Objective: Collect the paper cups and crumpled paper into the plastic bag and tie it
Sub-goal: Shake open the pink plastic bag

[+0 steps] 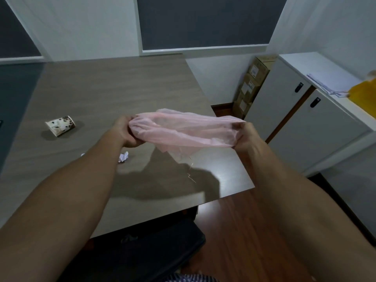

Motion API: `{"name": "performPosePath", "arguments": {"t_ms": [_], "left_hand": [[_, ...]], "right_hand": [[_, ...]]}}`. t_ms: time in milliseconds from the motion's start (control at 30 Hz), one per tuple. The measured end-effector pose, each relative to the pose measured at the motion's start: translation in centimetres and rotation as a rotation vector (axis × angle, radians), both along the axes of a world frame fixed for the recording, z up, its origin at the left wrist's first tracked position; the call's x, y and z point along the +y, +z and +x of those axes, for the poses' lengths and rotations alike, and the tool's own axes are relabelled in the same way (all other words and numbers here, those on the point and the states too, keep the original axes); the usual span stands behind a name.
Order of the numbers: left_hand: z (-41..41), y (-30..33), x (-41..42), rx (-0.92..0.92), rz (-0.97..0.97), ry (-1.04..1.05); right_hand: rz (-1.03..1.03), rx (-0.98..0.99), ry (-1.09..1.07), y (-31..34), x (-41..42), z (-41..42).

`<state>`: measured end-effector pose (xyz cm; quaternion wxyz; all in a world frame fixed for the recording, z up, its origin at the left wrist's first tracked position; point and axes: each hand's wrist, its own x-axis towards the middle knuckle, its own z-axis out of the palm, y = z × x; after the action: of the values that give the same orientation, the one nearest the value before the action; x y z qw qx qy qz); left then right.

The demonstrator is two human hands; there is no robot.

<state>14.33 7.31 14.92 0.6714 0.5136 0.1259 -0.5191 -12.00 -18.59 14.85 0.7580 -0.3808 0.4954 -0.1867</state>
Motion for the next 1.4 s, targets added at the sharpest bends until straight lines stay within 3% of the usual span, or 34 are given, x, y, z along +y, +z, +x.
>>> {"name": "performPosePath", "arguments": {"t_ms": [100,200,267,333,400,433,500,533,567,633,700,733,800,867,933,1000,1100,1200,1233,1300,1400], "left_hand": [[1.2,-0.1,1.7,0.070,-0.170,0.168],[1.8,-1.0,3.1,0.119,-0.281,0.404],[1.1,-1.4,3.4,0.045,-0.255,0.349],[0.2,-1.7,3.2,-0.102,-0.113,0.129],[-0.6,-1.7,2.5,-0.290,0.075,-0.051],[-0.8,-2.1,2.1,-0.395,0.189,-0.042],[-1.6,-2.6,1.1,-0.690,0.462,0.162],[-2.1,-2.8,0.4,-0.929,0.561,0.200],[-2.7,-3.0,-0.2,-1.198,0.586,0.104],[-4.1,-4.0,-2.0,-1.617,0.528,-0.285],[-5.8,-5.1,-4.0,-1.817,0.561,-0.628],[-6.5,-5.8,-4.8,-1.865,0.589,-0.698],[-7.3,-6.6,-5.8,-1.815,0.591,-0.587],[-7.2,-6.3,-6.2,-1.602,0.538,-0.347],[-6.2,-5.5,-6.3,-1.534,0.542,-0.262],[-5.3,-4.6,-6.6,-1.544,0.553,-0.339],[-5.3,-3.6,-7.7,-1.482,0.498,-0.262],[-5.4,-3.0,-8.5,-1.376,0.479,-0.121],[-5.3,-2.8,-8.7,-1.333,0.472,-0.078],[-5.0,-2.3,-8.6,-1.246,0.480,-0.005],[-3.4,-1.8,-7.9,-1.113,0.548,0.118]], "right_hand": [[0.104,-0.074,0.259,0.2,-0.4,-1.7],[0.184,-0.236,0.243,-0.3,-0.8,-2.0],[0.195,-0.366,0.140,-0.9,-0.6,-1.4],[0.197,-0.475,0.075,-1.7,-0.2,-0.5],[0.198,-0.495,0.102,-2.1,0.5,0.4],[0.202,-0.494,0.139,-2.2,0.9,0.7],[0.222,-0.498,0.206,-2.1,1.6,1.1],[0.230,-0.501,0.223,-2.1,1.8,1.3],[0.237,-0.498,0.234,-2.1,2.1,1.4],[0.254,-0.477,0.256,-2.1,2.7,1.6],[0.270,-0.451,0.278,-2.2,3.3,1.4],[0.271,-0.432,0.288,-2.2,3.3,1.1],[0.259,-0.384,0.331,-2.1,2.9,0.1],[0.248,-0.312,0.368,-1.6,1.9,-1.1],[0.167,-0.112,0.329,-1.0,0.6,-1.6],[-0.019,0.124,0.155,-0.9,-0.7,-1.6],[-0.479,0.169,-0.129,-0.6,-0.8,-0.7],[-0.887,0.284,-0.115,-1.2,2.3,1.4],[-0.911,0.362,-0.092,-2.0,3.7,2.2],[-0.735,0.463,-0.038,-4.0,6.5,3.6],[-0.467,0.364,-0.041,-6.7,7.6,3.4]]}}
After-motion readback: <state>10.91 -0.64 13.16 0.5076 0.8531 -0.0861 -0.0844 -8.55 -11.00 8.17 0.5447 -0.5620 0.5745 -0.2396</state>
